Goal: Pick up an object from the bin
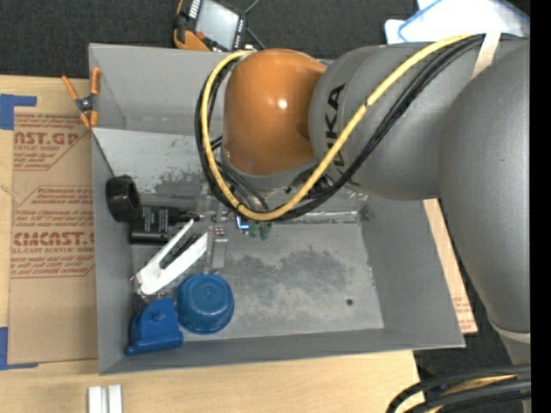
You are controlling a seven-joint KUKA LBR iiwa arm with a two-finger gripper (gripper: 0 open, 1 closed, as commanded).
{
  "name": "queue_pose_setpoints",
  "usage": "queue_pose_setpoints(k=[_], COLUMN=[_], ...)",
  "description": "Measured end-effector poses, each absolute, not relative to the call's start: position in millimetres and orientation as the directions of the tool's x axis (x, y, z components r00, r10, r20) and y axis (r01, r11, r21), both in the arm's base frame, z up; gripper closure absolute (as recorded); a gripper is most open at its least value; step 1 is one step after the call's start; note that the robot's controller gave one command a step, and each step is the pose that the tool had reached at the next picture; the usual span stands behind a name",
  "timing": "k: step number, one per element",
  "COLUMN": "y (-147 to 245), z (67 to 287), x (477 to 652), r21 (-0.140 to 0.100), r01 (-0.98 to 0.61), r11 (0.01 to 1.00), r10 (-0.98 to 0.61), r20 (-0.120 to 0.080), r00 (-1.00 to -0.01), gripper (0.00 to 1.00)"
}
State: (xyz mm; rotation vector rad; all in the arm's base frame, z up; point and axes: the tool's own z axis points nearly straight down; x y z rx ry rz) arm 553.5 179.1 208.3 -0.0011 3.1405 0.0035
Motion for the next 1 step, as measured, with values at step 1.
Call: queue_pose_setpoints(k=[1], y=[179.2], z=[208.2], x=[553.5], r21=[0.002], r01=[-0.001], r11=[1.0], r10=[-0.001], r20=[-0.001], r00=[-1.0], gripper=[0.0])
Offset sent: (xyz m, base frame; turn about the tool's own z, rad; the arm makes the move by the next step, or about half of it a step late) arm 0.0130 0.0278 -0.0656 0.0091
